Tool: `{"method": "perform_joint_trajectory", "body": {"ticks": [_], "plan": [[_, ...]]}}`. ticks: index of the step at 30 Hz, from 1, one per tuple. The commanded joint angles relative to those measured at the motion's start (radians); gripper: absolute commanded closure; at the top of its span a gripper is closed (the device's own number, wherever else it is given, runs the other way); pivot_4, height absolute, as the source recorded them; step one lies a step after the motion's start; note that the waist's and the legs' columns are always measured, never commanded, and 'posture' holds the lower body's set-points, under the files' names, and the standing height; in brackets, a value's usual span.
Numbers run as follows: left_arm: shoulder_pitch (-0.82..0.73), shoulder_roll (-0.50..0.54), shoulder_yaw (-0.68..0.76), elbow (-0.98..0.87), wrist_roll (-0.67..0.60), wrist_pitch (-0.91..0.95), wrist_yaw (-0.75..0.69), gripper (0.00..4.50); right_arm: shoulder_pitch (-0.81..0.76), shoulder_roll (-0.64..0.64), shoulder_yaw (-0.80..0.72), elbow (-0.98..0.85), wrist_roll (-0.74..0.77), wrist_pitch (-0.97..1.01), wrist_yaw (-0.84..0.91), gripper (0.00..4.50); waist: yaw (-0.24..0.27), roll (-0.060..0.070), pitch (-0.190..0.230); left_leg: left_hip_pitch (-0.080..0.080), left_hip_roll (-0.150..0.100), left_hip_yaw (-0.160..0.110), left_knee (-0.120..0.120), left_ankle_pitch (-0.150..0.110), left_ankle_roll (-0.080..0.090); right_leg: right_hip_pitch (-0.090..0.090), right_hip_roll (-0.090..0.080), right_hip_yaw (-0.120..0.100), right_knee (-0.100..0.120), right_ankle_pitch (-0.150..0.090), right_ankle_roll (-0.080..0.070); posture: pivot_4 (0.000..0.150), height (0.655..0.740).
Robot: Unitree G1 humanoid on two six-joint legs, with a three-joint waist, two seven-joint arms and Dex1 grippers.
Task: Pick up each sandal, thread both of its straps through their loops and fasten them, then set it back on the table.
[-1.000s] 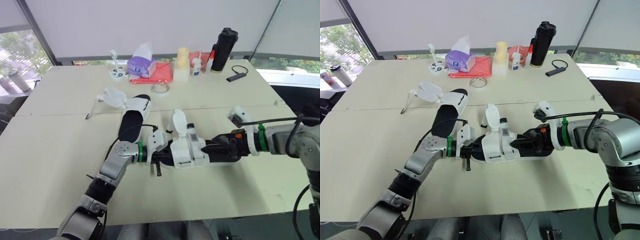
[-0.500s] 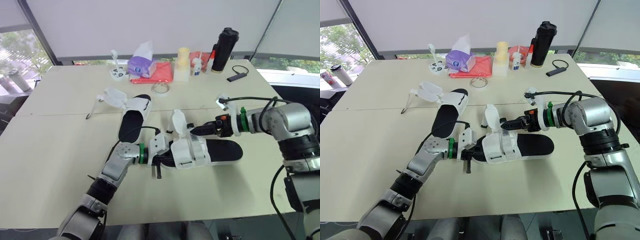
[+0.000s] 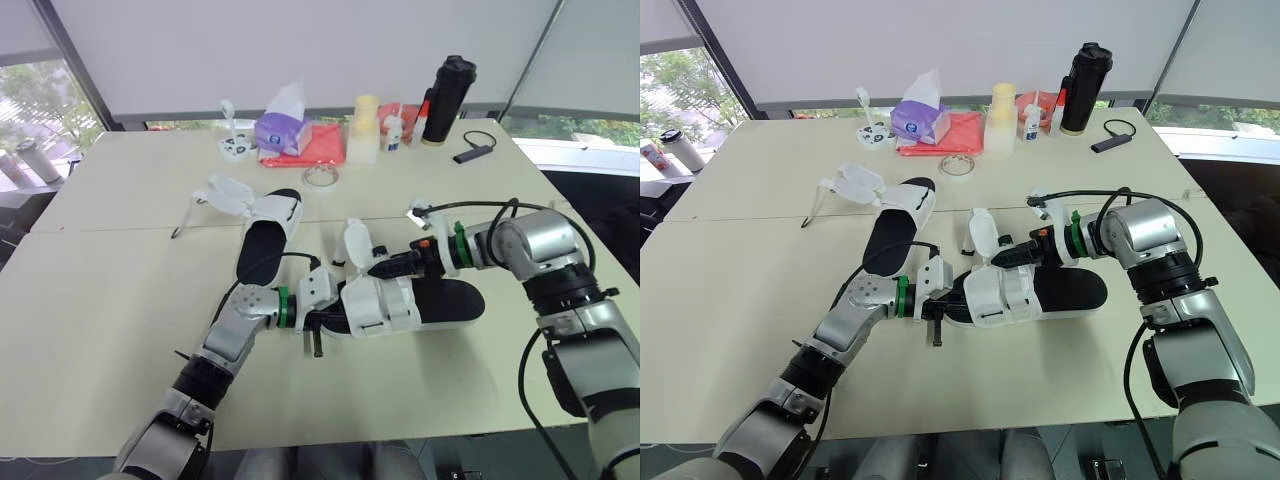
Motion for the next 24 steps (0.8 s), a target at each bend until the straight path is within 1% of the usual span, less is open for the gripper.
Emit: {"method": "perform_joint_trajectory", "body": {"ticks": [1,2,3,7,12,15,24], "plan": [[0.01,0.001,-0.006,-0.006,0.009,0.001,0.006,4.5,-0.038,-0.007,-0.022,0.007,-0.017,-0.017,0.021,3.86,0.0,0.0,0.0,0.0,0.0,0.0,0.0,0.0,0.0,0.0,0.0,0.0,0.0,0.0,0.0,0.15,0.74],[0.01,0.001,-0.006,-0.006,0.009,0.001,0.007,4.5,-0.042,-0.008,-0.024,0.013,-0.021,-0.021,0.022,4.36,0.0,0.0,0.0,0.0,0.0,0.0,0.0,0.0,0.0,0.0,0.0,0.0,0.0,0.0,0.0,0.15,0.74],[0.01,0.0,-0.007,-0.006,0.01,0.001,0.007,4.5,-0.045,-0.009,-0.026,0.017,-0.024,-0.024,0.023,4.44,0.0,0.0,0.0,0.0,0.0,0.0,0.0,0.0,0.0,0.0,0.0,0.0,0.0,0.0,0.0,0.15,0.74],[0.01,0.001,-0.008,-0.006,0.011,-0.002,0.007,4.5,-0.053,-0.019,-0.034,0.024,-0.04,-0.036,0.029,4.44,0.0,0.0,0.0,0.0,0.0,0.0,0.0,0.0,0.0,0.0,0.0,0.0,0.0,0.0,0.0,0.15,0.74],[0.011,0.002,-0.008,-0.008,0.014,-0.003,0.008,4.5,-0.043,-0.049,-0.06,-0.01,-0.035,-0.033,0.044,4.44,0.001,0.0,0.0,0.0,0.0,0.0,0.0,0.0,0.0,0.0,0.0,0.0,0.0,0.0,0.0,0.15,0.74],[0.015,0.008,-0.015,-0.007,0.021,-0.008,0.002,4.5,-0.033,-0.06,-0.102,-0.042,-0.009,-0.019,0.046,4.44,0.001,0.0,0.0,0.0,0.0,0.0,0.0,0.0,0.0,0.0,0.0,0.0,0.0,0.0,0.0,0.15,0.74],[0.025,0.023,-0.053,-0.007,0.044,-0.029,-0.031,4.5,-0.046,-0.026,-0.19,-0.027,0.036,0.022,0.012,4.44,0.0,0.0,0.0,0.0,0.0,0.0,0.0,0.0,0.0,0.0,0.0,0.0,0.0,0.0,0.0,0.15,0.74]]}}
